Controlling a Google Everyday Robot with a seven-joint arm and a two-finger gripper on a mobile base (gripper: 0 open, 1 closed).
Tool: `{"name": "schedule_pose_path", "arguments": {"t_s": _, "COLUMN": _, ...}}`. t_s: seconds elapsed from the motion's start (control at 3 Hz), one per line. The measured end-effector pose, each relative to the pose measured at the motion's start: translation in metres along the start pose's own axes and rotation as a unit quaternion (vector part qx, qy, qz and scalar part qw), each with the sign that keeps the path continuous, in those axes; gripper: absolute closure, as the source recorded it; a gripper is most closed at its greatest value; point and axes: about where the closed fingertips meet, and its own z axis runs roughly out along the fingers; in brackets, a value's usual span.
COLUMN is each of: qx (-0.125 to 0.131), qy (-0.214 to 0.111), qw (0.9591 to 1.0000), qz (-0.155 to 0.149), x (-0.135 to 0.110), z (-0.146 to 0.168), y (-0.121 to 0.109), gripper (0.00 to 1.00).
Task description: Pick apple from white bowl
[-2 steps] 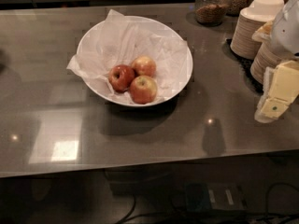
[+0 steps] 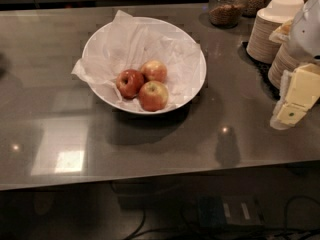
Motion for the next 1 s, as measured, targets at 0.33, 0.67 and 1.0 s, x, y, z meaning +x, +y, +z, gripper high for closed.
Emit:
{"name": "schedule_pose_path", "arguments": {"t_s": 0.33, "qx": 0.003, "qy": -0.017, "qw": 0.9998, "qz": -0.004, "x": -0.008, "z": 0.001, "y": -0.002, "gripper": 0.00}}
{"name": "schedule_pose_path", "arguments": {"t_s": 0.67, "qx": -0.004, "qy": -0.091, "qw": 0.9953, "qz": -0.033, "x": -0.042, "z": 0.009, "y": -0.011, "gripper": 0.00}}
{"name": "schedule_pose_path", "arguments": {"t_s": 1.0, "qx": -0.028, "qy": -0.151, "qw": 0.9850, "qz": -0.079, "x": -0.080, "z": 0.021, "y": -0.016, "gripper": 0.00}}
